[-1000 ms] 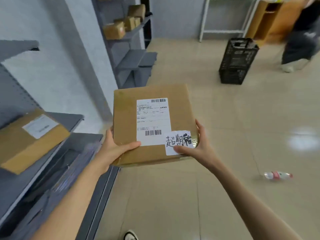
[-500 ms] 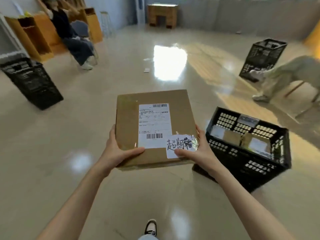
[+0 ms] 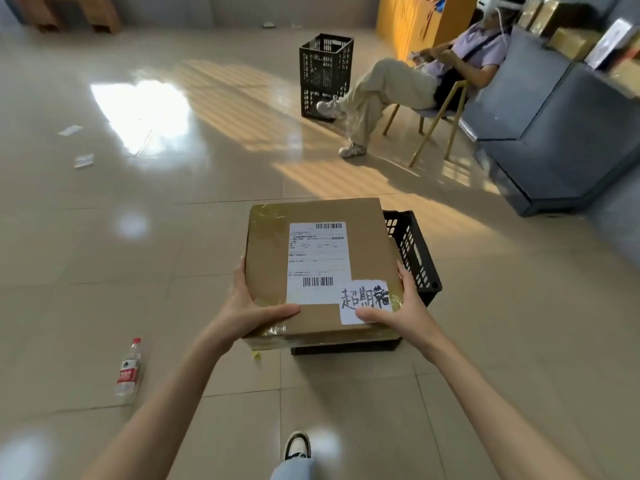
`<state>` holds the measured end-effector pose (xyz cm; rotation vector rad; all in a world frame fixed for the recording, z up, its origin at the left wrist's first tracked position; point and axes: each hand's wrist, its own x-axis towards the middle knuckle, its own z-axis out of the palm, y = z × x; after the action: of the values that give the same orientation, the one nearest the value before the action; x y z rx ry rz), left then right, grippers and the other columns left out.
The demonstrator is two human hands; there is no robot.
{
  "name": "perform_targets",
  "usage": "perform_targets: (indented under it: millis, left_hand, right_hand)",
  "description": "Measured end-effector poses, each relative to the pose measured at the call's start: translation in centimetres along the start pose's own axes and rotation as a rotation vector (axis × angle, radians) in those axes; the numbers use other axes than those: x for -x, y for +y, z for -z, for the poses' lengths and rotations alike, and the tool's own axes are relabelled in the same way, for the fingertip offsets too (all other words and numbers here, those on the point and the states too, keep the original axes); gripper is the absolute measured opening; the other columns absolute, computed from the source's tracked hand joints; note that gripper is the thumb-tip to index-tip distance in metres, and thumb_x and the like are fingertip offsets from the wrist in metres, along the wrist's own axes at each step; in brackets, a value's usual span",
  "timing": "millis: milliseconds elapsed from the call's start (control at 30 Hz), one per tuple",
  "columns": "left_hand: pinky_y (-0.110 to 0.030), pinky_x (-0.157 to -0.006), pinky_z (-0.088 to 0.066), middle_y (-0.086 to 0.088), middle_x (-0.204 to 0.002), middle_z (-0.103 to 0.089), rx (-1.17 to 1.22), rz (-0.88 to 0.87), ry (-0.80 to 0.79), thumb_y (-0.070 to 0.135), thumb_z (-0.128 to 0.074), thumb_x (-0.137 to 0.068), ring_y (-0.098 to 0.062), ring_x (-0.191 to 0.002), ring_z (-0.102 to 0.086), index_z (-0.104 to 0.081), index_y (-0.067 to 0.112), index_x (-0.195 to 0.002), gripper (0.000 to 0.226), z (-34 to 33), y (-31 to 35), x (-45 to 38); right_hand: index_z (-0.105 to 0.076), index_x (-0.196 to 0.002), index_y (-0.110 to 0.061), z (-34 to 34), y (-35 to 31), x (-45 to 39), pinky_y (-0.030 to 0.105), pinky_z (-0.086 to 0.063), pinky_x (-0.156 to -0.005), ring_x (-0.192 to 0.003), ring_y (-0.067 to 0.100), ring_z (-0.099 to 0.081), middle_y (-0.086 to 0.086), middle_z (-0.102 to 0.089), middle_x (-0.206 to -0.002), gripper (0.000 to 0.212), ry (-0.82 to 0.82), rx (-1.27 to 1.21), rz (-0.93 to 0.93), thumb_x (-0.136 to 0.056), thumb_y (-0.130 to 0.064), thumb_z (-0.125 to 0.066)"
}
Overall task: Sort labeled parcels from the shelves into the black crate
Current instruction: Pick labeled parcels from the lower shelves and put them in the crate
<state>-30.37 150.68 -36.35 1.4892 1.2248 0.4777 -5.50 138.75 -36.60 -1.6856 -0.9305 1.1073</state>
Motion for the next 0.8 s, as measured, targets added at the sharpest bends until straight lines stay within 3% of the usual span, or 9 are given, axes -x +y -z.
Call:
perform_targets:
  millis: [133,267,367,467,567,800]
  left_hand:
    - [-0.038,-0.102,-0.041,0.008,-0.14,-0.033,-0.045,0.031,-0.057,0.047,-0.089,-0.04,-0.015,-0.121,-0.043,-0.001,0.039,-0.144,0.136,0.4,1.4,-8.2]
    - [-0.017,-0.075,-0.045,0.018,-0.119,-0.042,-0.05,0.099,-0.12,0.041,-0.09,-0.044,0.005,-0.097,-0.049,0.001,0.038,-0.144,0.135,-0.2,1.7,-15.7]
    - [-0.01,-0.066,-0.043,0.016,-0.118,-0.042,-0.071,0.172,-0.13,0.034,-0.09,-0.048,0.006,-0.094,-0.048,0.001,0.037,-0.144,0.132,-1.7,0.5,-21.0]
    - [-0.026,-0.086,-0.047,0.008,-0.131,-0.039,-0.103,0.225,-0.119,0.033,-0.091,-0.048,-0.012,-0.112,-0.047,-0.001,0.034,-0.145,0.132,-3.9,-1.7,-26.3]
    - [-0.041,-0.102,-0.042,0.001,-0.142,-0.033,-0.129,0.317,-0.095,0.034,-0.091,-0.044,-0.02,-0.124,-0.041,0.002,0.032,-0.146,0.138,-6.4,-4.9,-31.5]
    - [-0.039,-0.108,-0.03,-0.002,-0.15,-0.021,-0.274,0.466,-0.096,0.041,-0.091,-0.042,-0.019,-0.133,-0.03,0.013,0.027,-0.146,0.147,-12.3,-13.2,-40.8]
  right_hand:
    - [-0.007,-0.144,-0.042,0.6,0.2,-6.7,0.046,-0.033,-0.11,-0.132,0.021,-0.037,-0.003,-0.04,-0.142,0.123,0.053,0.028,-0.068,-0.051,-0.037,-0.087]
    - [-0.008,-0.146,-0.038,1.6,2.0,-13.2,0.05,-0.03,-0.111,-0.135,0.027,-0.032,0.002,-0.037,-0.144,0.121,0.046,0.036,-0.136,-0.054,-0.037,-0.087]
    - [-0.005,-0.147,-0.037,2.5,4.0,-18.3,0.05,-0.03,-0.111,-0.135,0.026,-0.032,0.001,-0.036,-0.145,0.122,0.008,0.045,-0.191,-0.056,-0.035,-0.086]
    - [-0.005,-0.146,-0.038,3.2,7.0,-23.6,0.051,-0.029,-0.111,-0.135,0.026,-0.031,0.0,-0.032,-0.147,0.121,-0.031,0.057,-0.25,-0.056,-0.036,-0.086]
    - [-0.003,-0.145,-0.039,3.8,10.9,-28.7,0.051,-0.03,-0.111,-0.134,0.025,-0.033,0.002,-0.033,-0.145,0.123,-0.078,0.066,-0.324,-0.055,-0.037,-0.087]
    - [-0.001,-0.145,-0.037,4.0,20.5,-37.9,0.049,-0.028,-0.112,-0.133,0.022,-0.033,0.003,-0.032,-0.147,0.122,-0.145,0.101,-0.464,-0.058,-0.029,-0.087]
